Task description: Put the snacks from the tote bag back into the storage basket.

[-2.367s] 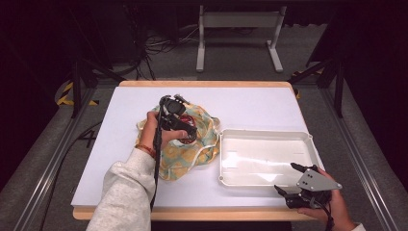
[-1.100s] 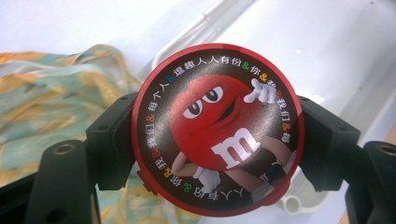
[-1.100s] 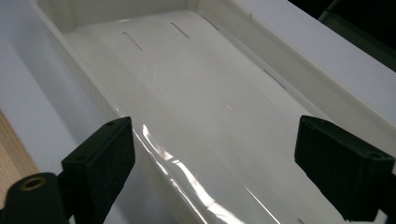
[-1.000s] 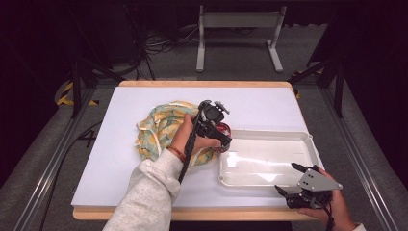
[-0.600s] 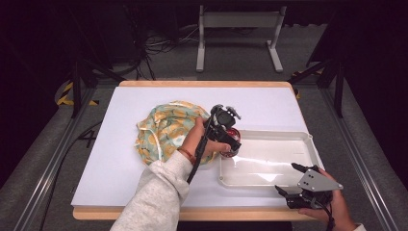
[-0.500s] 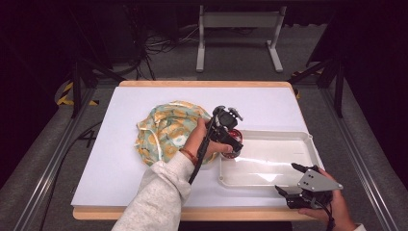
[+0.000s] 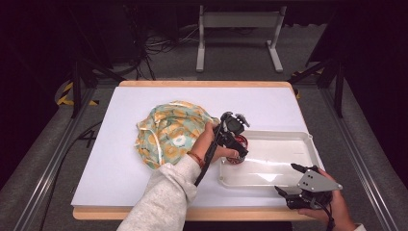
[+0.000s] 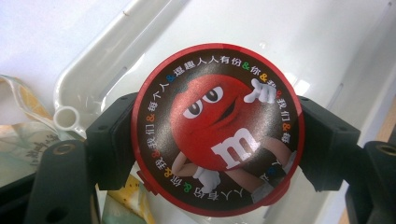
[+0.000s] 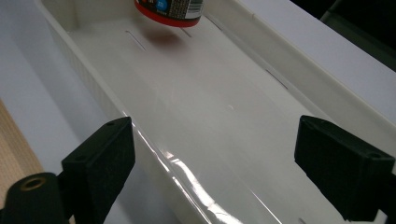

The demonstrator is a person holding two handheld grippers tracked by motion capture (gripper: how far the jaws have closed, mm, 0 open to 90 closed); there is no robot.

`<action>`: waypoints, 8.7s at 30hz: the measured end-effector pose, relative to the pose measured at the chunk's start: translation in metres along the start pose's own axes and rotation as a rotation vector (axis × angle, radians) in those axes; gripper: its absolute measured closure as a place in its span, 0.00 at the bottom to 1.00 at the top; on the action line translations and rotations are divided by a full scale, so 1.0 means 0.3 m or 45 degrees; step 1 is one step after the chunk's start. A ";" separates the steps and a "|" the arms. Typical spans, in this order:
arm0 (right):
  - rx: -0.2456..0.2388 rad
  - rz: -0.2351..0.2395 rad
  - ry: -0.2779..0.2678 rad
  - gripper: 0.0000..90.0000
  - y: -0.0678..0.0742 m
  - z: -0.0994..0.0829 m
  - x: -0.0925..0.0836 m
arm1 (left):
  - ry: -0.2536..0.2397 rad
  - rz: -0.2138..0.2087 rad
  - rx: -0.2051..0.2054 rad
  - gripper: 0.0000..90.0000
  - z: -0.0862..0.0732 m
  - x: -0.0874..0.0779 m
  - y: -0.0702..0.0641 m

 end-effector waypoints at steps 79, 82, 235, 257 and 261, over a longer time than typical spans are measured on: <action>-0.011 0.030 0.016 0.14 0.016 0.001 0.006 | 0.056 -0.016 0.068 0.26 -0.046 0.069 -0.011; -0.011 0.032 0.016 0.13 0.017 0.001 0.006 | 0.048 -0.024 0.067 0.25 -0.044 0.068 -0.013; -0.024 0.034 0.030 0.13 0.023 0.005 0.010 | -0.121 0.349 0.213 0.07 -0.511 -0.236 0.262; -0.022 0.033 0.030 0.13 0.024 0.006 0.012 | -0.214 0.413 0.159 0.07 -0.663 -0.284 0.321; -0.024 0.034 0.031 0.13 0.026 0.007 0.012 | -0.224 0.428 0.159 0.07 -0.704 -0.287 0.341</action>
Point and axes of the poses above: each handheld gripper's, and its own axes: x roughly forward along the jaws, z roughly out of its top, y roughly to its left, the point moved 9 cm from there along x, roughly forward along the jaws, and after that the axes turned 2 degrees about z, right-handed, at the moved point
